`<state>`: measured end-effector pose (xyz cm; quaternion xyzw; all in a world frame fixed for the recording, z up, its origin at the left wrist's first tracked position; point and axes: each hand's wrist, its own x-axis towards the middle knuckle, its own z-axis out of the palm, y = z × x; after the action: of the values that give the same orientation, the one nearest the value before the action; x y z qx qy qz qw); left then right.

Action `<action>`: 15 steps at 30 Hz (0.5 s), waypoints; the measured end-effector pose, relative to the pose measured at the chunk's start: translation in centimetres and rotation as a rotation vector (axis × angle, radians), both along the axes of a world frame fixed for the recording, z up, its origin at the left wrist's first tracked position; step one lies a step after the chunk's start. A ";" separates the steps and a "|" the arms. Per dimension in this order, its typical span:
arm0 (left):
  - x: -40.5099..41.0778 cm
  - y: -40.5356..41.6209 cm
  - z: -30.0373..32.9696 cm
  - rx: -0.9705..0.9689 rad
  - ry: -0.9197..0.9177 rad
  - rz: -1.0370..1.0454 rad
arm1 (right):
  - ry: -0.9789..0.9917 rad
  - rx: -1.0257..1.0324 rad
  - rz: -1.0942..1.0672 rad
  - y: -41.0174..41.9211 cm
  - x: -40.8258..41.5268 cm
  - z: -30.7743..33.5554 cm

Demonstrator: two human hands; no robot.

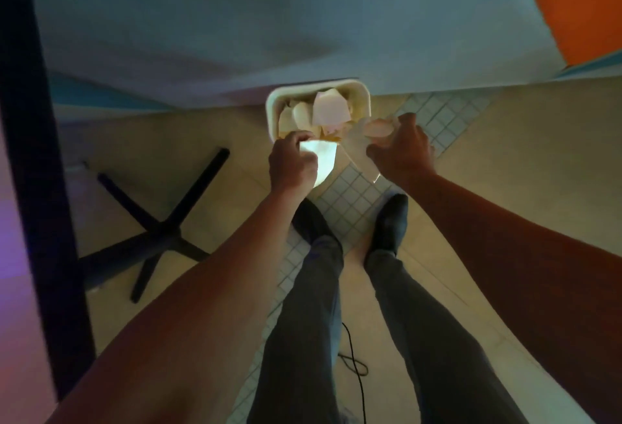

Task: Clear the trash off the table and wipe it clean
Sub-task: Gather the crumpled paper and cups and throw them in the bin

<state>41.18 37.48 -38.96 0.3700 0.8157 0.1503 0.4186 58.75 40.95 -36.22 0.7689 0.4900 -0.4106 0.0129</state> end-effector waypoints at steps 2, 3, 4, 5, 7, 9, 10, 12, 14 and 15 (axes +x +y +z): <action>-1.1 1.1 -2.8 0.012 0.020 0.008 | 0.020 -0.001 0.017 1.0 -1.1 -3.0; -1.6 1.8 -4.1 0.016 0.032 0.012 | 0.034 0.003 0.028 1.6 -1.7 -4.3; -2.2 2.7 -5.4 0.020 0.048 0.017 | 0.047 0.009 0.040 2.3 -2.3 -5.6; -2.6 3.6 -6.8 0.023 0.063 0.025 | 0.057 0.016 0.049 3.0 -2.8 -7.0; -3.2 5.4 -9.1 0.038 0.076 0.031 | 0.084 0.031 0.076 4.6 -3.6 -9.5; -3.6 7.0 -11.1 0.069 0.081 0.012 | 0.127 0.047 0.096 6.2 -4.4 -11.9; -3.8 7.5 -12.1 0.077 0.081 -0.004 | 0.154 0.054 0.101 6.9 -4.7 -13.0; -4.1 8.1 -13.9 0.063 0.084 -0.034 | 0.177 0.054 0.107 7.7 -5.2 -15.1; -4.4 8.6 -16.1 0.034 0.091 -0.035 | 0.176 0.028 0.124 8.2 -5.6 -17.4; -4.6 8.7 -16.8 0.020 0.098 -0.031 | 0.172 0.000 0.141 8.2 -5.7 -18.2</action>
<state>36.56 46.20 -55.79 0.3938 0.8278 0.1338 0.3766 53.05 49.20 -54.40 0.6944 0.5422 -0.4731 -0.0001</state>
